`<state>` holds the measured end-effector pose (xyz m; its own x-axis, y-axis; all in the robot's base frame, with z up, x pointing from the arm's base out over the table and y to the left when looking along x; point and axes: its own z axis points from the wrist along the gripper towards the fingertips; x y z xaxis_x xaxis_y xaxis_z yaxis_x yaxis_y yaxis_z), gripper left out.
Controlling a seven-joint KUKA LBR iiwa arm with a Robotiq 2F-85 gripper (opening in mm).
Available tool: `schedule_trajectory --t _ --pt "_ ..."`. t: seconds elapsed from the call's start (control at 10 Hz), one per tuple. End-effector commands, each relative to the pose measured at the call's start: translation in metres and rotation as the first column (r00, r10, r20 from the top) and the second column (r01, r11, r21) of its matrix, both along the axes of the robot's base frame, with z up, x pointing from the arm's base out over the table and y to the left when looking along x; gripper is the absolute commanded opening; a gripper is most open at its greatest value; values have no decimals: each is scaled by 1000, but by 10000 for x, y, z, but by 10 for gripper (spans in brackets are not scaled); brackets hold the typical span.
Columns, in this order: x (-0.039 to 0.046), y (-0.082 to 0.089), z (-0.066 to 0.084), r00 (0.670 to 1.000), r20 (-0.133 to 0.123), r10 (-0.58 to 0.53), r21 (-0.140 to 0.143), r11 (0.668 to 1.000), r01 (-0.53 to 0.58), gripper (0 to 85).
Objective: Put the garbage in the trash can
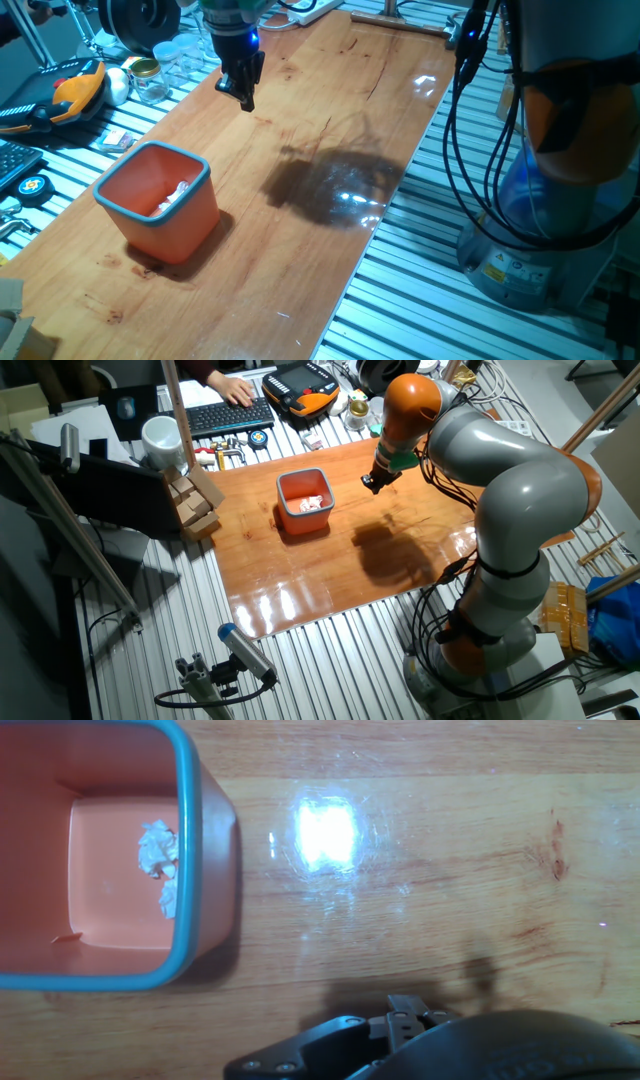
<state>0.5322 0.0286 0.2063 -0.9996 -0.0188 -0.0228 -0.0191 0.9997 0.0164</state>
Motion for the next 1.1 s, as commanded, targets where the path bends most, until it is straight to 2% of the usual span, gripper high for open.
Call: schedule_trajectory --t 0.0,0.5,1.0 --pt "1 -2 -5 1000 2 0 -3 1000 0 0" --pt "0 -6 1 1000 7 -3 -15 1000 3 0" --pt "13 10 -7 1000 6 -2 -9 1000 2 0"
